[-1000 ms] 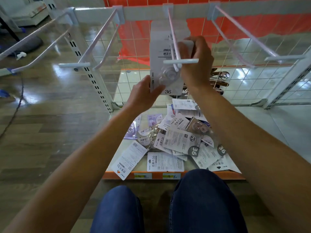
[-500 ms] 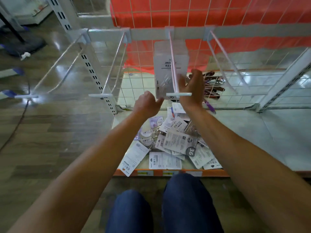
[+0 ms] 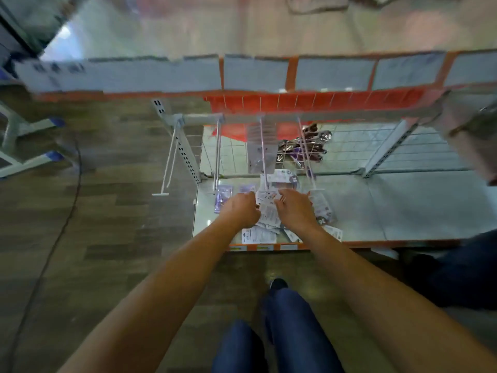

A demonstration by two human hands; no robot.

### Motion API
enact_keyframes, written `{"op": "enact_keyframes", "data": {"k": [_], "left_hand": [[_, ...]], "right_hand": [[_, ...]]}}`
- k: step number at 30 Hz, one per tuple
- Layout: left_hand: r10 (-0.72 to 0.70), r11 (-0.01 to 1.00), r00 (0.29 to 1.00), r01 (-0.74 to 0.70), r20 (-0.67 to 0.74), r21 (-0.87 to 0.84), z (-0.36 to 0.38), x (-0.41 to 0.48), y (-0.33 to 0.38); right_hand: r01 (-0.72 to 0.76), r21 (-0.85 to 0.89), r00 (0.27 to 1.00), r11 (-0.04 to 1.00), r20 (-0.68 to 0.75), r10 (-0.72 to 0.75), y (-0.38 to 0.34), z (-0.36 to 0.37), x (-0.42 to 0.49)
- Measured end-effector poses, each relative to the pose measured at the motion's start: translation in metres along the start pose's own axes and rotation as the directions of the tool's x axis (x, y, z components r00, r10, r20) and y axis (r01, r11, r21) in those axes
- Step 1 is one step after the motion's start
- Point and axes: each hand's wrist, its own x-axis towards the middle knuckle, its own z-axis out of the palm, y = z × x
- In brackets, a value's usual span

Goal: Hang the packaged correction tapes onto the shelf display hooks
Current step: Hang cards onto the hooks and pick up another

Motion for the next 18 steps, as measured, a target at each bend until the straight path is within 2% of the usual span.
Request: {"op": "enact_keyframes", "data": {"k": [5,8,12,14,18], "left_hand": [[0.083,0.995,0.996,-0.082,-0.018,0.06,-0.076,-0.063,0.037],[0.18,0.979,0.983,-0.174,-0.039,0.11,-0.122,-0.091,0.064],[0.311,0.945,0.935,-0.286,-0.169,0.158,-0.18,-0.113,0.102],[0.314,0.943,0.922,-0.274,-0.227,0.189,-0.202,-0.11,0.116],[0.268,0.963,0.88,-0.253,-0.392,0.092,-0.23,-0.088,0.132]], "right_hand": [[0.118,-0.003,0.992,0.993,-0.049,-0.118,-0.046,-0.085,-0.048],[0.164,0.026,0.982,0.986,-0.103,-0.161,-0.074,-0.137,-0.069],[0.239,0.005,0.95,0.971,-0.208,-0.233,-0.103,-0.198,-0.077],[0.248,0.014,0.939,0.969,-0.251,-0.237,-0.109,-0.221,-0.07],[0.272,0.039,0.915,0.962,-0.321,-0.246,-0.109,-0.252,-0.037]]}}
